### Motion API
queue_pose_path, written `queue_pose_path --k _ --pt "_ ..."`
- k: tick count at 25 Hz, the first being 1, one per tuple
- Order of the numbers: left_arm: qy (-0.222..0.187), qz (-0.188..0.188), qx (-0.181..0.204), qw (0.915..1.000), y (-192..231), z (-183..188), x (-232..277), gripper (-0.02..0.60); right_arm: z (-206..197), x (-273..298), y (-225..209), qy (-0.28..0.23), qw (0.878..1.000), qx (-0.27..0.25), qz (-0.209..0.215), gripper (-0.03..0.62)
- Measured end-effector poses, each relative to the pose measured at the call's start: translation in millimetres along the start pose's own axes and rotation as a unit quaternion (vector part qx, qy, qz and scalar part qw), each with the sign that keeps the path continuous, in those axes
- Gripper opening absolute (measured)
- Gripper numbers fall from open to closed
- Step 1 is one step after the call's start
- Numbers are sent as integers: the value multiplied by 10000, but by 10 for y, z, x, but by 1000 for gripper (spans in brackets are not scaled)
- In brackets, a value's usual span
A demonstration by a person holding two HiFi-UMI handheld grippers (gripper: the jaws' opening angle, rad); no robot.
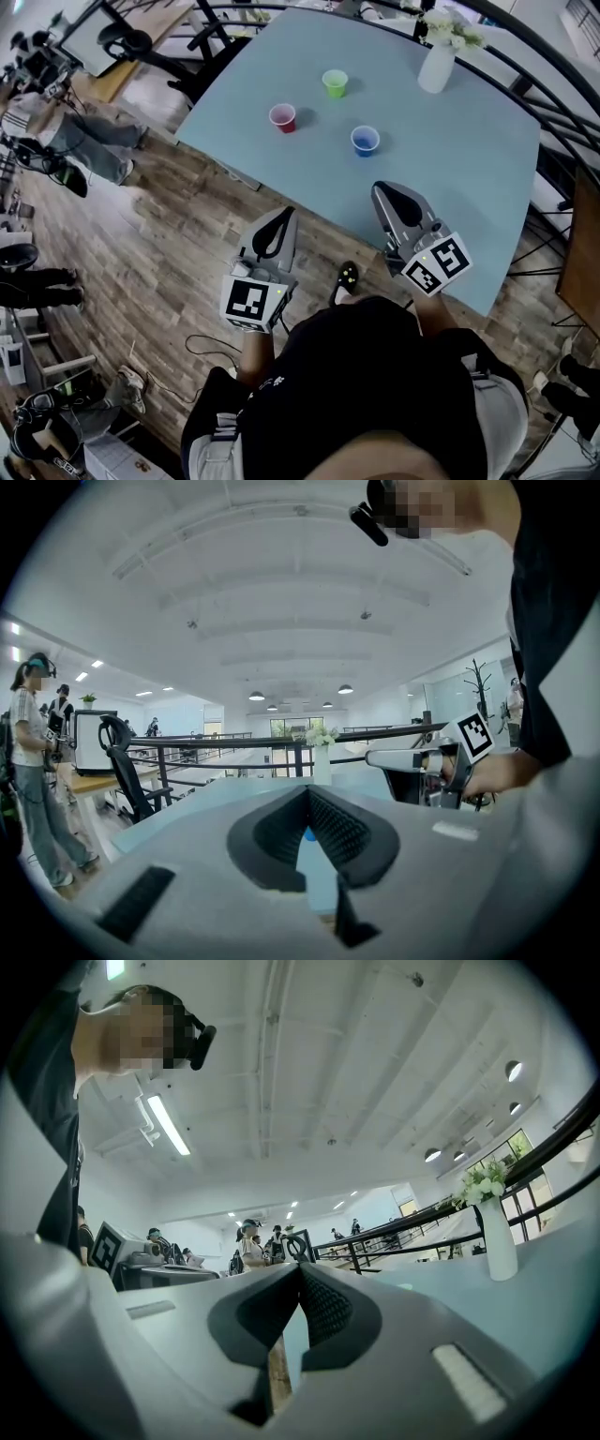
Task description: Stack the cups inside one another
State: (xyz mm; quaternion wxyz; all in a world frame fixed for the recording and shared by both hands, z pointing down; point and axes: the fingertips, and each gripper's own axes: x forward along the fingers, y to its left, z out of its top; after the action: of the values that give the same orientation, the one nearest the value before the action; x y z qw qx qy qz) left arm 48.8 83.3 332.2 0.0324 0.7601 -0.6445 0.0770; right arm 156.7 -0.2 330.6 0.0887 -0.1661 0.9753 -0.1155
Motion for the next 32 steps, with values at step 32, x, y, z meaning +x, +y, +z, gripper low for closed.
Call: queue_pose_path --k 32 --pt "5 -1120 72 9937 641 45 1111 -9 -95 435 -790 227 9904 -412 -1300 3"
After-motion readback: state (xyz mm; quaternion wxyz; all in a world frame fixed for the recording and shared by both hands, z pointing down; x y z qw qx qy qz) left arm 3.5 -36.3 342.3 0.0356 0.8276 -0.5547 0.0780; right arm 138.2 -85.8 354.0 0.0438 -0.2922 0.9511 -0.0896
